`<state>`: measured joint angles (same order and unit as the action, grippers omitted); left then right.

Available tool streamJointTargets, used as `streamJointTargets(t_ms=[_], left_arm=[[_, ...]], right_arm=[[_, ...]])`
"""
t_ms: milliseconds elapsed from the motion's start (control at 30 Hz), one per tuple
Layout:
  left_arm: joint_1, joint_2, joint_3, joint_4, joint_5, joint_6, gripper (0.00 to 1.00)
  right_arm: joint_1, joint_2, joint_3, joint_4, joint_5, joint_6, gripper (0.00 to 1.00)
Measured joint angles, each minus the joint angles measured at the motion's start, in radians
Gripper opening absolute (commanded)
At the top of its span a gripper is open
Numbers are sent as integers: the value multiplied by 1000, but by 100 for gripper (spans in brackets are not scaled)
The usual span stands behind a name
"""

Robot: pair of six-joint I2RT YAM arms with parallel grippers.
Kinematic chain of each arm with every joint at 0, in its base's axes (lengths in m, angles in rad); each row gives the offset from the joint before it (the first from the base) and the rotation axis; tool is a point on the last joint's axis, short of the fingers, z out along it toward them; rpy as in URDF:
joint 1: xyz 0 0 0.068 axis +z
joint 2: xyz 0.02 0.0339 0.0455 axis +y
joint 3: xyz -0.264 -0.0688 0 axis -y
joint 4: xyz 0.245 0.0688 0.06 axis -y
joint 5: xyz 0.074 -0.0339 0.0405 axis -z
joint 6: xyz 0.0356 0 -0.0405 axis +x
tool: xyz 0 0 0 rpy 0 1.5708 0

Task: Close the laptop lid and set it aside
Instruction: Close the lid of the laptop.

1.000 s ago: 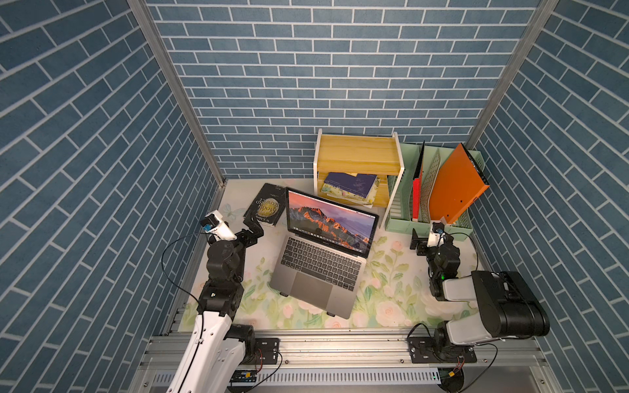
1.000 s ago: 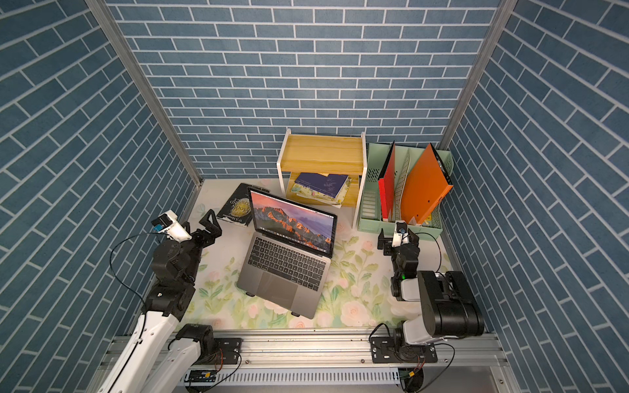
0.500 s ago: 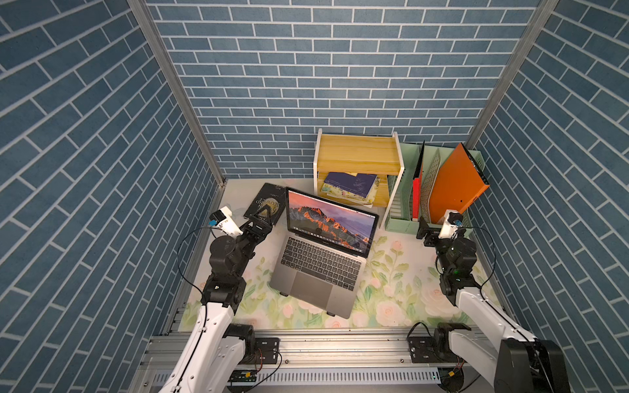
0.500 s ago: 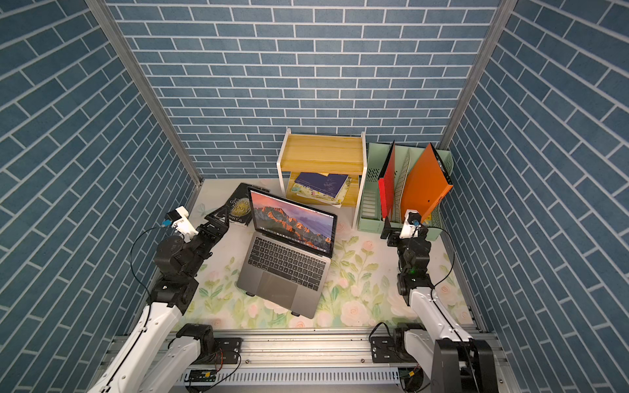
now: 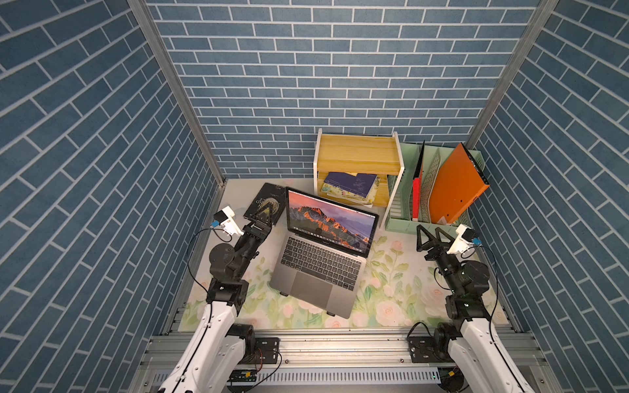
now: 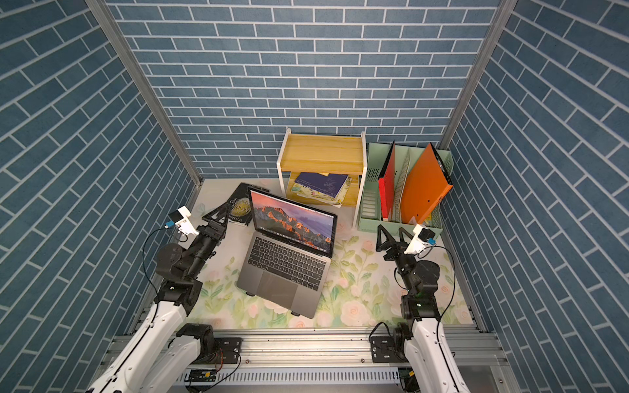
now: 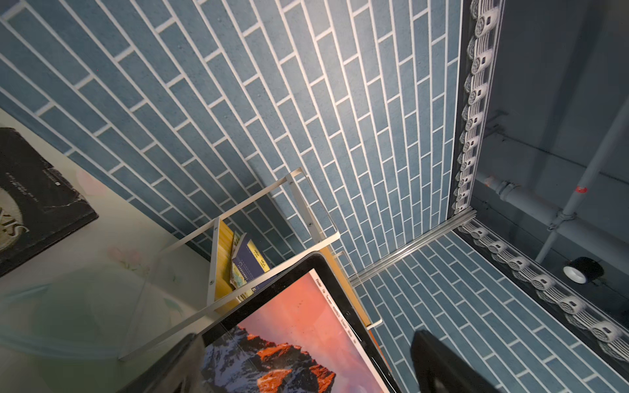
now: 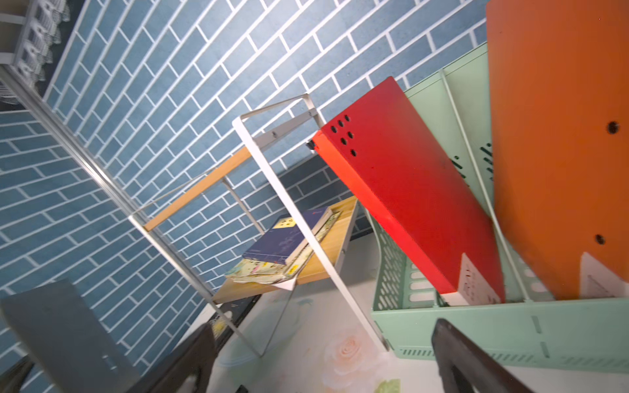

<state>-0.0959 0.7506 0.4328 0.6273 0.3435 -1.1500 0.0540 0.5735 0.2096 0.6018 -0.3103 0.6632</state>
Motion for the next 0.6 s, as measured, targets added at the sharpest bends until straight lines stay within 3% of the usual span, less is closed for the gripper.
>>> streamJointTargets(t_ms=[133, 300, 433, 600], left_arm=[[-20, -10, -11, 54, 10, -20, 100], [-116, -40, -54, 93, -8, -31, 100], [-181, -61, -59, 86, -28, -29, 100], [-196, -115, -83, 84, -78, -44, 100]], right_arm=[[6, 38, 13, 96, -91, 53, 100], [58, 113, 89, 124, -185, 65, 100], [131, 148, 191, 89, -227, 27, 100], [225, 201, 335, 2, -252, -62, 100]])
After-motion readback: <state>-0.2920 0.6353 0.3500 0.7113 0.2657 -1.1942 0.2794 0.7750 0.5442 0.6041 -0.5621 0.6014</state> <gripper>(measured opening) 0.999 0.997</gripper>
